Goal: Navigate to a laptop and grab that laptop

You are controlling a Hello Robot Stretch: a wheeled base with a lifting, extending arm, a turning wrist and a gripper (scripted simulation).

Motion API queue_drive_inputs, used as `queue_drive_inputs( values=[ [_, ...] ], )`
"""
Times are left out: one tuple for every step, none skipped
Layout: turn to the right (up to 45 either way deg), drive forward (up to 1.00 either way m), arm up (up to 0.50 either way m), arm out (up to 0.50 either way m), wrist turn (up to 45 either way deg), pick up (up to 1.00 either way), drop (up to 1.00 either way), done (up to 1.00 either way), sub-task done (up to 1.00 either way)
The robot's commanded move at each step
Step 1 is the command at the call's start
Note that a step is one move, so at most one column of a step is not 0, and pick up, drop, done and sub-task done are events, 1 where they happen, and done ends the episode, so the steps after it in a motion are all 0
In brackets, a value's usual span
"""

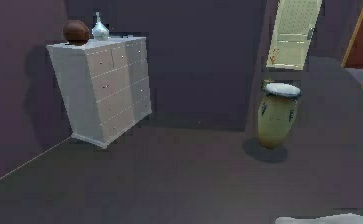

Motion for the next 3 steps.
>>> queue_drive_inputs(
  values=[
    [0.0,0.0,-0.3,0.0,0.0,0.0,0.0,0.0,0.0],
    [0.0,0.0,0.0,0.0,0.0,1.0,0.0,0.0,0.0],
    [0.0,0.0,0.1,0.0,0.0,0.0,0.0,0.0,0.0]
  ],
)
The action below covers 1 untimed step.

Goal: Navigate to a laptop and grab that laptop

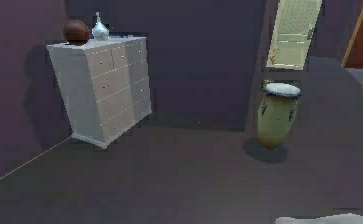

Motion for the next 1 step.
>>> queue_drive_inputs(
  values=[
    [0.0,0.0,0.0,0.0,0.0,0.0,0.0,1.0,0.0]
  ],
)
